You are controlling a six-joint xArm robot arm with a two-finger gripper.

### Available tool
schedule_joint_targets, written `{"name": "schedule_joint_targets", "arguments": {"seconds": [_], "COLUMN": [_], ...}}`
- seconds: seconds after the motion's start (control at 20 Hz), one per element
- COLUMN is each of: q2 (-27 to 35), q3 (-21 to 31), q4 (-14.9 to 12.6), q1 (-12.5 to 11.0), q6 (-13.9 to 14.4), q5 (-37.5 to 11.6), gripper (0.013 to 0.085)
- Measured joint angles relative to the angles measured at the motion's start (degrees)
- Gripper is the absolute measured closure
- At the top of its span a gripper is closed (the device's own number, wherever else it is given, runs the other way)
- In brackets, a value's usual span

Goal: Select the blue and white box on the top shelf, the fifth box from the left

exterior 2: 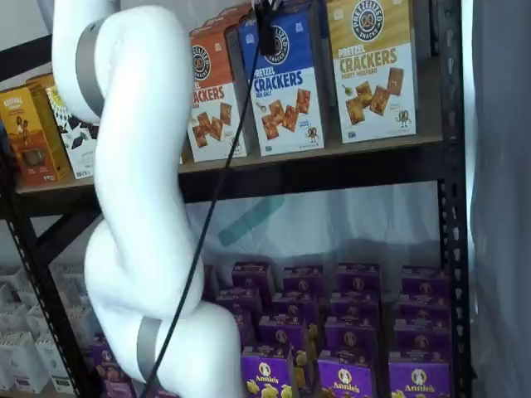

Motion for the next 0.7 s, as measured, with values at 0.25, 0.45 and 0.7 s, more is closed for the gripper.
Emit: {"name": "schedule_joint_targets", "arguments": {"seconds": [0.25, 0.45, 0.7], "q2": [0.1, 0.7, 1.6], "q3": [0.5, -0.2, -1.5], "q4": [-0.6, -1.6, -3.1], "q1": [0.7, 1.3, 2.0], "q6": [0.4, 0.8, 1.0], "q5": [-0.5, 0.1, 1.7], "gripper": [0.013, 0.013, 0.013]}}
